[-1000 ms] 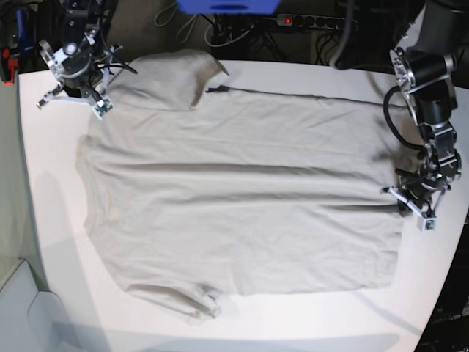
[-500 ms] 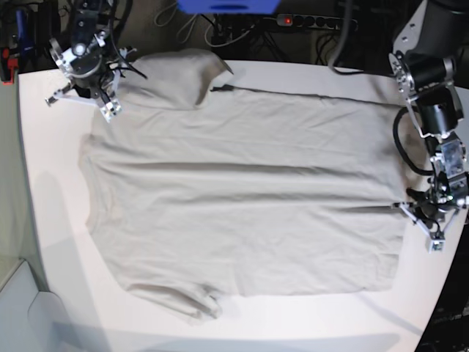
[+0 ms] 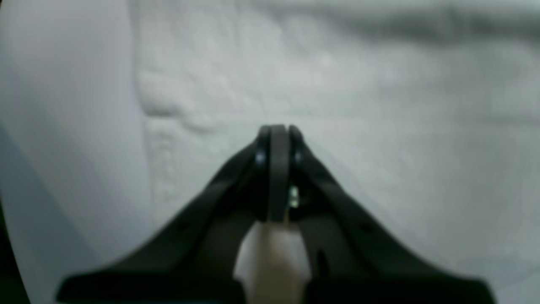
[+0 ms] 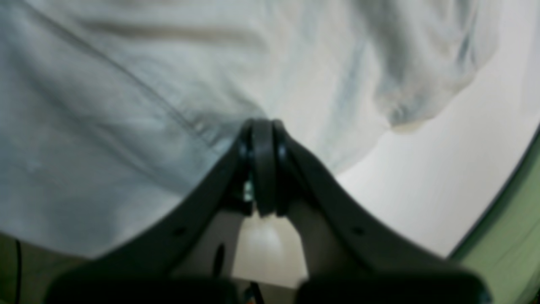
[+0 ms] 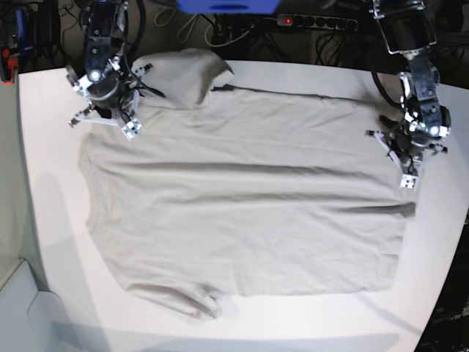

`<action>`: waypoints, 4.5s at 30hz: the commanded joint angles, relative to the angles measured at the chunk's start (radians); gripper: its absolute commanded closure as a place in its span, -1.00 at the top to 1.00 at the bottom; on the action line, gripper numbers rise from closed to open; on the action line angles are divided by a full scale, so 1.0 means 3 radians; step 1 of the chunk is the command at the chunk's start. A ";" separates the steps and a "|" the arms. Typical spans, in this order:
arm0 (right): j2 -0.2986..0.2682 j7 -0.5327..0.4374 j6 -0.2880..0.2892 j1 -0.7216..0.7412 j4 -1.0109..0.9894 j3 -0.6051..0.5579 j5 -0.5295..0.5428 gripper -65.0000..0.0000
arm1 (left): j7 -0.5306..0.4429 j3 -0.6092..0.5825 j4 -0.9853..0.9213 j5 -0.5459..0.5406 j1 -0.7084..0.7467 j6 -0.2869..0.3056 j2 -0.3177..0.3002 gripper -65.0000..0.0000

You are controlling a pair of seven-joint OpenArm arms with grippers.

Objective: Layout the t-shirt on the table in an organized manner, then fold the t-shirt properly
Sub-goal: 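Drag the shirt's shoulder edges with both grippers toward the robot base, then hold the shoulder edge taut with both grippers at the table edge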

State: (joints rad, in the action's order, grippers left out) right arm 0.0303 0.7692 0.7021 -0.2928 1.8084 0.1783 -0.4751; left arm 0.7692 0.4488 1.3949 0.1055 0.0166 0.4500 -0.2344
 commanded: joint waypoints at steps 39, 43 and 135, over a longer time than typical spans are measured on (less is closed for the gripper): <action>-0.0078 -0.0158 -0.0013 -0.0479 0.0675 0.0283 -0.0020 -0.94 | 0.0205 0.0476 0.1485 0.0004 0.1241 -0.0004 0.0150 -0.98; -0.0078 -0.0158 -0.0013 -0.0479 0.0675 0.0298 0.0011 -0.66 | 0.0221 0.0829 0.1542 0.0004 0.1297 -0.0004 0.0349 -0.98; 0.0377 -0.0306 -0.0013 -0.0776 0.0670 0.0809 0.0609 -0.17 | 0.0185 0.1033 0.0580 -0.0513 0.0980 -0.0004 0.0247 -1.00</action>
State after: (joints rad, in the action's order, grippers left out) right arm 0.1471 0.6907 0.7025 -0.5217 1.9915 0.4179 -0.2981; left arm 0.8070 0.7570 1.5642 -0.0616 0.3061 0.4526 -0.1524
